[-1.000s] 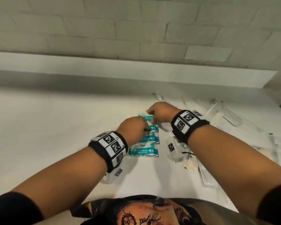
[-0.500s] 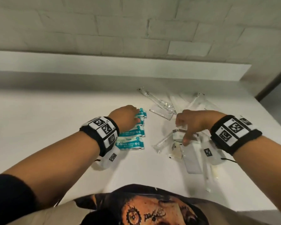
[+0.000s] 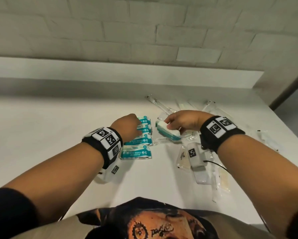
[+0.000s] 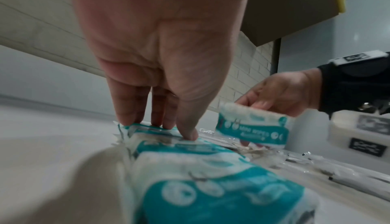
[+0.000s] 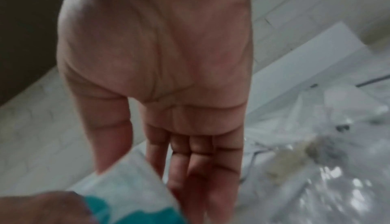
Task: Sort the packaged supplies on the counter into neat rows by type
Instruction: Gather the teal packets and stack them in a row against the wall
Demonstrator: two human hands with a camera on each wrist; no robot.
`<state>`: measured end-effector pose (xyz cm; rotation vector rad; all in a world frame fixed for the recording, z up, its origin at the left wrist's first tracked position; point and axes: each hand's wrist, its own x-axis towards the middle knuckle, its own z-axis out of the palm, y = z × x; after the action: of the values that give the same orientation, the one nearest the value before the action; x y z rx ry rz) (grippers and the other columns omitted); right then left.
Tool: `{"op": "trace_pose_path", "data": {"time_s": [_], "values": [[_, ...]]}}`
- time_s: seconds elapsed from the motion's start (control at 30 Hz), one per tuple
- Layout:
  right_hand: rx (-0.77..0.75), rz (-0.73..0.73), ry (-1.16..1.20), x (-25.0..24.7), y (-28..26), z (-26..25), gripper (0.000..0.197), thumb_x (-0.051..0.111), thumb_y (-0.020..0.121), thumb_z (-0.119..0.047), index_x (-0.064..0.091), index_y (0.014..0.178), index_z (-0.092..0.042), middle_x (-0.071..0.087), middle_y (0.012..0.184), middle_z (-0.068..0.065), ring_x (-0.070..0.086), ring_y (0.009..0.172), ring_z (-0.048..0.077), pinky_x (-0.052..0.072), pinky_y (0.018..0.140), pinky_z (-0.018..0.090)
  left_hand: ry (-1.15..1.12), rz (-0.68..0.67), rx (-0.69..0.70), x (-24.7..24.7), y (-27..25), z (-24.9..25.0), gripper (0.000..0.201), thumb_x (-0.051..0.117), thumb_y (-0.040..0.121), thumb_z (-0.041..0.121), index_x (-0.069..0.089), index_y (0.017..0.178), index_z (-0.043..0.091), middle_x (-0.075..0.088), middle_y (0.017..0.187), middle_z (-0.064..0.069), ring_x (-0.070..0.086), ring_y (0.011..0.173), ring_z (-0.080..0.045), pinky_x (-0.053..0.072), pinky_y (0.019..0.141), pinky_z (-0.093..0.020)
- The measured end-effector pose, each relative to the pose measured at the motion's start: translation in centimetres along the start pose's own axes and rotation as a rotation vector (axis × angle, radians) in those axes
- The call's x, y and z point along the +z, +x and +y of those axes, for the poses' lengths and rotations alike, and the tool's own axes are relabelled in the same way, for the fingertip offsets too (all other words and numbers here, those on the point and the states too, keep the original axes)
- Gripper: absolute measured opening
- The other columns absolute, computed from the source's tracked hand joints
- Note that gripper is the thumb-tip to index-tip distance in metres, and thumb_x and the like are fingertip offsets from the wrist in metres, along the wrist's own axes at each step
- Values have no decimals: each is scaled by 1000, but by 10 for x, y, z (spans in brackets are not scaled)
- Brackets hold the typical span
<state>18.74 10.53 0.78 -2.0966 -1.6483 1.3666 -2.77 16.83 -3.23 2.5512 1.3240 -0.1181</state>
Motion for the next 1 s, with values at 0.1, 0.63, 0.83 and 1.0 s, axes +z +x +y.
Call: {"op": "trace_pose_path", "data": {"time_s": [0.1, 0.63, 0.83, 1.0], "values": [[64, 152, -207, 5, 16, 4, 27, 49, 97, -14, 65, 118, -12, 68, 116, 9, 65, 93, 21, 54, 83, 33, -13, 1, 14, 2, -1, 2, 48, 52, 93, 37, 50, 137, 19, 48, 137, -2, 51, 121, -22, 42, 102, -33], [-96, 386, -489, -10, 57, -37, 47, 74, 79, -22, 60, 124, -21, 64, 117, 0, 58, 98, 18, 46, 82, 29, -70, -1, 7, 1, 0, -2, 46, 55, 92, 35, 53, 135, 20, 49, 136, -2, 52, 119, -21, 44, 99, -34], [-155, 360, -562, 13, 94, -64, 43, 68, 86, -17, 60, 128, -12, 62, 128, 7, 58, 115, 23, 44, 99, 33, -104, -3, 11, 1, 0, -4, 46, 58, 90, 35, 55, 133, 21, 50, 137, -1, 52, 120, -21, 44, 99, -35], [-189, 272, -328, 24, 108, -66, 35, 58, 90, -2, 67, 122, -15, 66, 126, 1, 61, 114, 14, 43, 97, 23, -118, 1, 25, 1, -1, -5, 41, 60, 88, 33, 60, 127, 19, 50, 135, -2, 53, 117, -22, 45, 98, -37]]}}
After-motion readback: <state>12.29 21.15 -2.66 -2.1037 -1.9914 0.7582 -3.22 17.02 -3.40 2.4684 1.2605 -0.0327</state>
